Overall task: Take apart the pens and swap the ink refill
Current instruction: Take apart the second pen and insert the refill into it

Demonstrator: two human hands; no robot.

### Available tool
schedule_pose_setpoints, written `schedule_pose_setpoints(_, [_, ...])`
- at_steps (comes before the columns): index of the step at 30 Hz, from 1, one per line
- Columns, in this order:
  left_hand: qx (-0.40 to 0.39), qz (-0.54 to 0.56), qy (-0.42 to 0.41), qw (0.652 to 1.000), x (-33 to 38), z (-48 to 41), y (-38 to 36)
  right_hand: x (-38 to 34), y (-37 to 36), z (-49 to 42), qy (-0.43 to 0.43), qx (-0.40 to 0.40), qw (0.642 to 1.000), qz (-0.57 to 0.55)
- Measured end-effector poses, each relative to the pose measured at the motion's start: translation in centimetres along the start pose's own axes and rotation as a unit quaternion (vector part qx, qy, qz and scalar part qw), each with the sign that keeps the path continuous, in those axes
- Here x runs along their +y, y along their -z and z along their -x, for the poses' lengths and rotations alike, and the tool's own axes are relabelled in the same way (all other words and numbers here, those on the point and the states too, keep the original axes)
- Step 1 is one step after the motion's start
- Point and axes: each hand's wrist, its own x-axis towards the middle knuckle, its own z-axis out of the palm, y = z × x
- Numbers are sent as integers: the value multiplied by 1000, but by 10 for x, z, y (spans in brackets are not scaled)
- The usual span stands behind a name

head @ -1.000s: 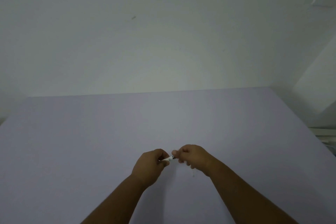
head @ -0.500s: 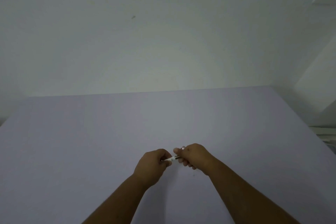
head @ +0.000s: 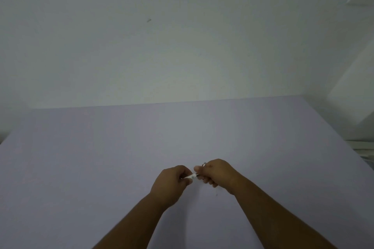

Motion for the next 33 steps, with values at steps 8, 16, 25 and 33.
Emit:
schedule_pose_setpoints(8, [5,-8,6,1000,1,-1,0,4,0,-2,5,-6,1000,-4])
schedule_pose_setpoints(16, [6,-12,-5,1000,1,-2,-1,4,5,-1,20,-9,999,-25])
schedule_pose_setpoints(25, [12,-17,1,1000,-1,-2,-2,1,3,-1,-14,-14,1000,-22])
schedule_pose_setpoints(33, [19,-23,0,1000,-4,-4,-3,-1,7,1,-2,-26,999,-37])
